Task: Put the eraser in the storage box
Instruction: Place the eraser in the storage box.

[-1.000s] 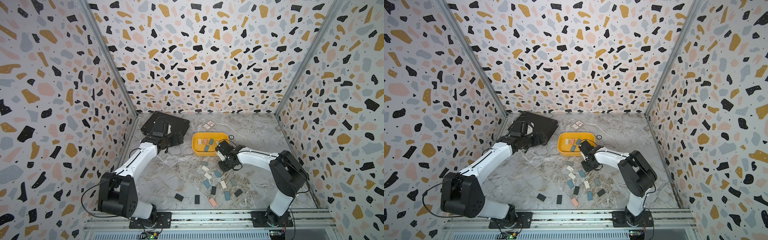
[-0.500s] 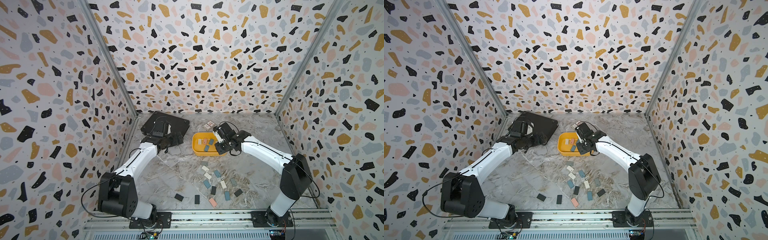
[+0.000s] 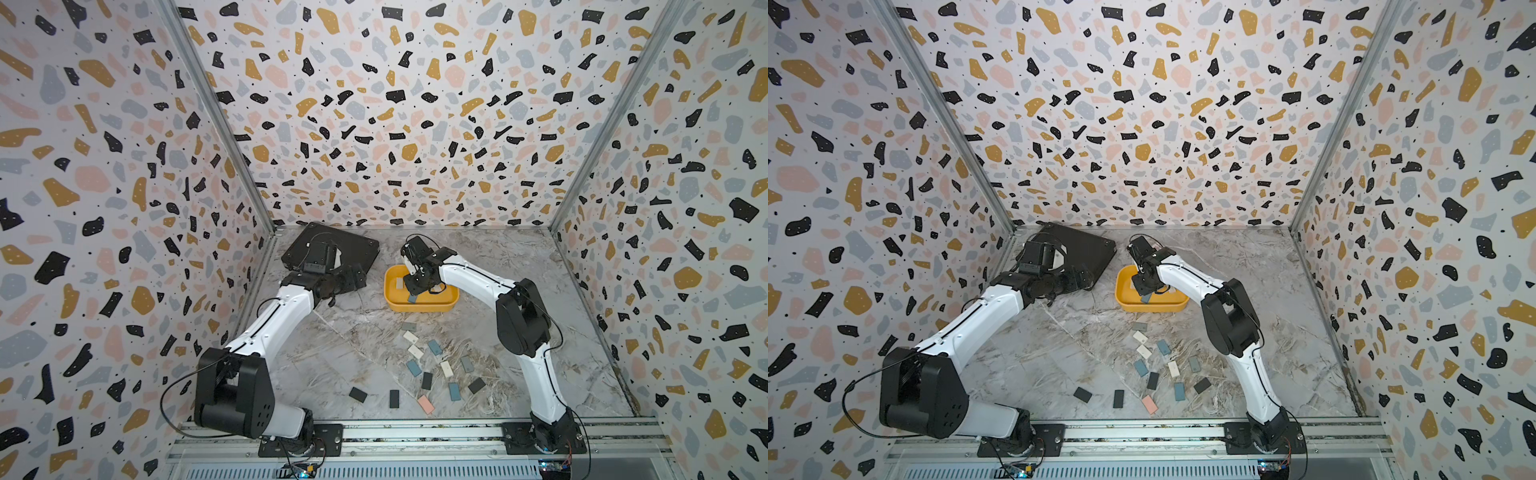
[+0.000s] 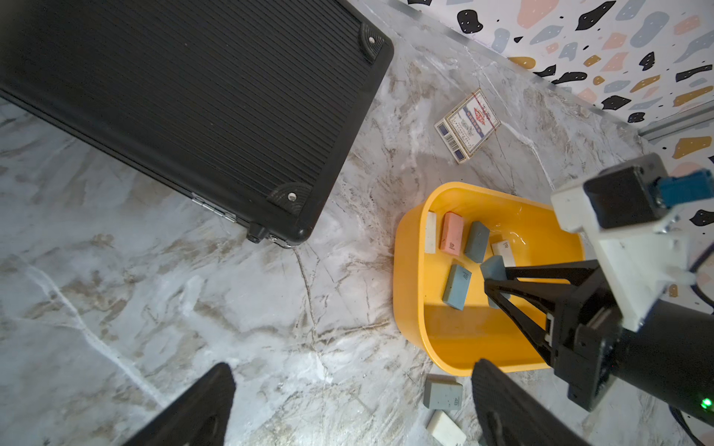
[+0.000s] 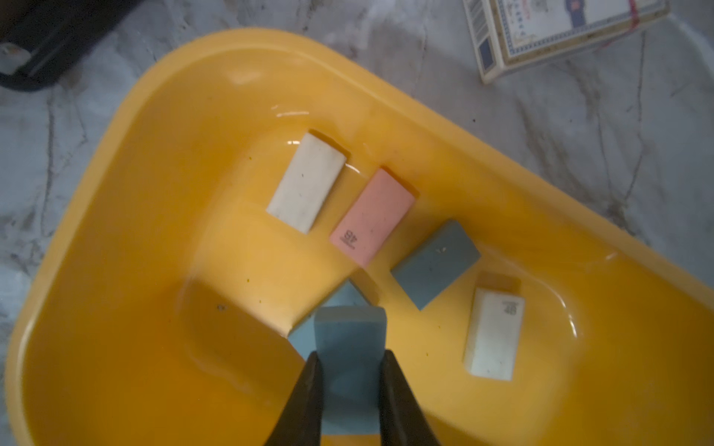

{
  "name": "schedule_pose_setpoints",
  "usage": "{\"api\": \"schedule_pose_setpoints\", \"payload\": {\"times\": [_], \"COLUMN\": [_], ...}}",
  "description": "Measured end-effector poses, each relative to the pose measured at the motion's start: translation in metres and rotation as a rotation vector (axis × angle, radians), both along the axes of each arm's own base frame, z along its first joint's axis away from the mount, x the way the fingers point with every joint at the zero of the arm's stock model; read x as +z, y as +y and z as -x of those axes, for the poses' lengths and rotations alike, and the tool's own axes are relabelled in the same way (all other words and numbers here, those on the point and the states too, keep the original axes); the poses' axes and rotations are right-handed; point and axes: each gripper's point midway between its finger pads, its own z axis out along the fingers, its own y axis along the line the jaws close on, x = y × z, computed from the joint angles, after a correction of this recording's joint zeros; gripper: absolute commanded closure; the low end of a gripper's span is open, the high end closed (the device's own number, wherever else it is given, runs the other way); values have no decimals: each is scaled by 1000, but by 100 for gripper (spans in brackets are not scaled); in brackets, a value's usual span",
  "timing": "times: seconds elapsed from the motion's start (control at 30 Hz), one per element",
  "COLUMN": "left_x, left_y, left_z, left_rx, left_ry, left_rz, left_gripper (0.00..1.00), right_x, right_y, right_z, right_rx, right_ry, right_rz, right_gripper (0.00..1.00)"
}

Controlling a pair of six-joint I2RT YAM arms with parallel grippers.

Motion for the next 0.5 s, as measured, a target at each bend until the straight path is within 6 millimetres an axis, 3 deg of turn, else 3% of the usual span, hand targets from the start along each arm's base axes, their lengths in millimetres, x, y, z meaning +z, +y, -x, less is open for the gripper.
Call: {"api": "schedule_pose_setpoints", "payload": {"times": [0.3,0.5], "left_x": [1,0], "left_y": [0,1], "left_z": [0,1], "left_rx": [1,1], "left_ry": [1,8], "left_rz": [0,-1], "left_gripper": [4,4], "right_x": [9,-5], "right_y": [27,34], "right_z": [-21,-24], "right_rx": [19,20], "right_ry": [-24,1], "right_rz": [-70,-75], "right_gripper": [79,79]}}
